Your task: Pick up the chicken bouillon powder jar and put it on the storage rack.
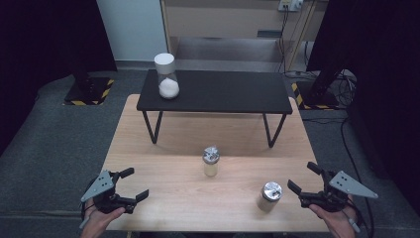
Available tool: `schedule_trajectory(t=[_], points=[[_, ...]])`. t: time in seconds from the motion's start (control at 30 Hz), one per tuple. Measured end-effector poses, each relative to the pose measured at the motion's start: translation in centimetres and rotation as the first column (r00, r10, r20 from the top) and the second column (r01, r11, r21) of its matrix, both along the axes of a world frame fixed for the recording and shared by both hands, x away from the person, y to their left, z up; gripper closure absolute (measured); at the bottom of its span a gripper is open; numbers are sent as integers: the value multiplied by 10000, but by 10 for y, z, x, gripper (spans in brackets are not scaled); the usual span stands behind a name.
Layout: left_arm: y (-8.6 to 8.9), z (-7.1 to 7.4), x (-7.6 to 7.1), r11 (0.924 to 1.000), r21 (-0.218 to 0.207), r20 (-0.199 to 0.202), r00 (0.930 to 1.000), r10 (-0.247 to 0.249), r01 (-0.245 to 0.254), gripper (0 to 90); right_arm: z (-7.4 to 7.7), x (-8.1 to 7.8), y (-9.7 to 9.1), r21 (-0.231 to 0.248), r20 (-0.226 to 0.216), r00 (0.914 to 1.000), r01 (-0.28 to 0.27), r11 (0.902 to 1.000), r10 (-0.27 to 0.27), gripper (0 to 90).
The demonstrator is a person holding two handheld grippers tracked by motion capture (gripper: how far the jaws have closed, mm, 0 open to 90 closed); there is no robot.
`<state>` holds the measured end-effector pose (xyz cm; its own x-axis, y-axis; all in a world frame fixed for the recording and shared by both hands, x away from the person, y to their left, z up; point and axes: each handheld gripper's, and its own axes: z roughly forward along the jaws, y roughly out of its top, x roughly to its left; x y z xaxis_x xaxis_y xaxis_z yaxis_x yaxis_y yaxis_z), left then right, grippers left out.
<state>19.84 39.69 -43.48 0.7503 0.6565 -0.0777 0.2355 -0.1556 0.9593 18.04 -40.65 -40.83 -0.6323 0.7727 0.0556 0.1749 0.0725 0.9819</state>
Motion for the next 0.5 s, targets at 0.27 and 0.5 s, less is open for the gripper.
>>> schedule_trajectory(t=[0.27,0.5], points=[[1,0,0,10000,12,-15,10000,7,-7,25,13,17,5,-40,91,9994,-334,9994,335,40],[1,0,0,10000,13,-9,10000,-1,1,24,23,32,13,-140,122,9971,-749,9971,751,38]])
